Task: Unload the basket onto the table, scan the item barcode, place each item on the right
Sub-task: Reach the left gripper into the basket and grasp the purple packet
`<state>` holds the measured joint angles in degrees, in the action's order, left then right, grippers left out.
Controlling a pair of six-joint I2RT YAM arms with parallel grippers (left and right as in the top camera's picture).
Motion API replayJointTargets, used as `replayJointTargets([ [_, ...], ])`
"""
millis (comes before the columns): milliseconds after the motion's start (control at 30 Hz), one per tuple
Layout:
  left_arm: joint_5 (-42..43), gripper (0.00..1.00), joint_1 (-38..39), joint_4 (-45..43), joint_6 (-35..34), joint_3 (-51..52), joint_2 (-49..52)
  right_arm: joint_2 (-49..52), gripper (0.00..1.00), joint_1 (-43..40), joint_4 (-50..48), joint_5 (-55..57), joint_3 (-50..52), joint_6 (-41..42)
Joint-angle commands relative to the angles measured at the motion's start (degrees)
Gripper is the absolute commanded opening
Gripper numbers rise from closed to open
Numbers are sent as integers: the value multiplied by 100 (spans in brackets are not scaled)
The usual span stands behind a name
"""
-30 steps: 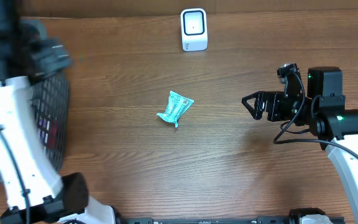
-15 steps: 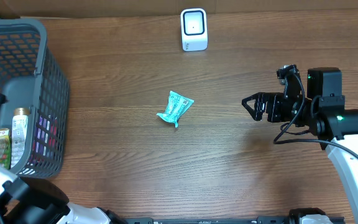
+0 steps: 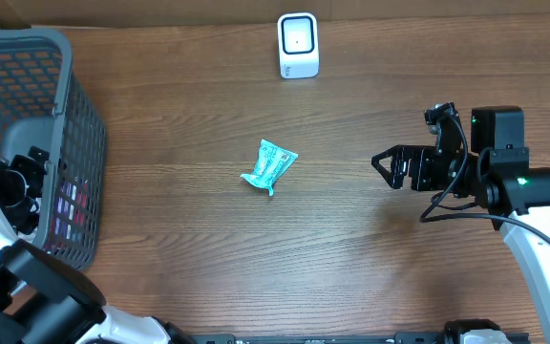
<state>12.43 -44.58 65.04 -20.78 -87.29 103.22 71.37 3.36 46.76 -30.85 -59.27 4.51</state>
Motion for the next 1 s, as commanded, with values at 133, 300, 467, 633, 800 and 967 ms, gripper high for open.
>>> replayJointTargets([
  [133, -293, 81, 267, 225, 195, 90, 780, 2, 100, -37, -15, 35, -114, -7],
  [300, -291, 4, 393, 221, 192, 90, 962, 2, 100, -37, -24, 35, -114, -7],
  [467, -291, 4, 411, 452, 195, -221, 931, 2, 100, -37, -111, 35, -114, -7],
  [633, -291, 4, 413, 1252, 197, -1311, 925, 2, 99, -37, -170, 35, -114, -4],
  [800, -240, 5, 420, 2280, 199, -3246, 920, 2, 99, -37, -203, 35, -111, -4],
  [967, -422, 4, 426, 3182, 280, -5337, 916, 2, 99, -37, -197, 35, -114, -4],
])
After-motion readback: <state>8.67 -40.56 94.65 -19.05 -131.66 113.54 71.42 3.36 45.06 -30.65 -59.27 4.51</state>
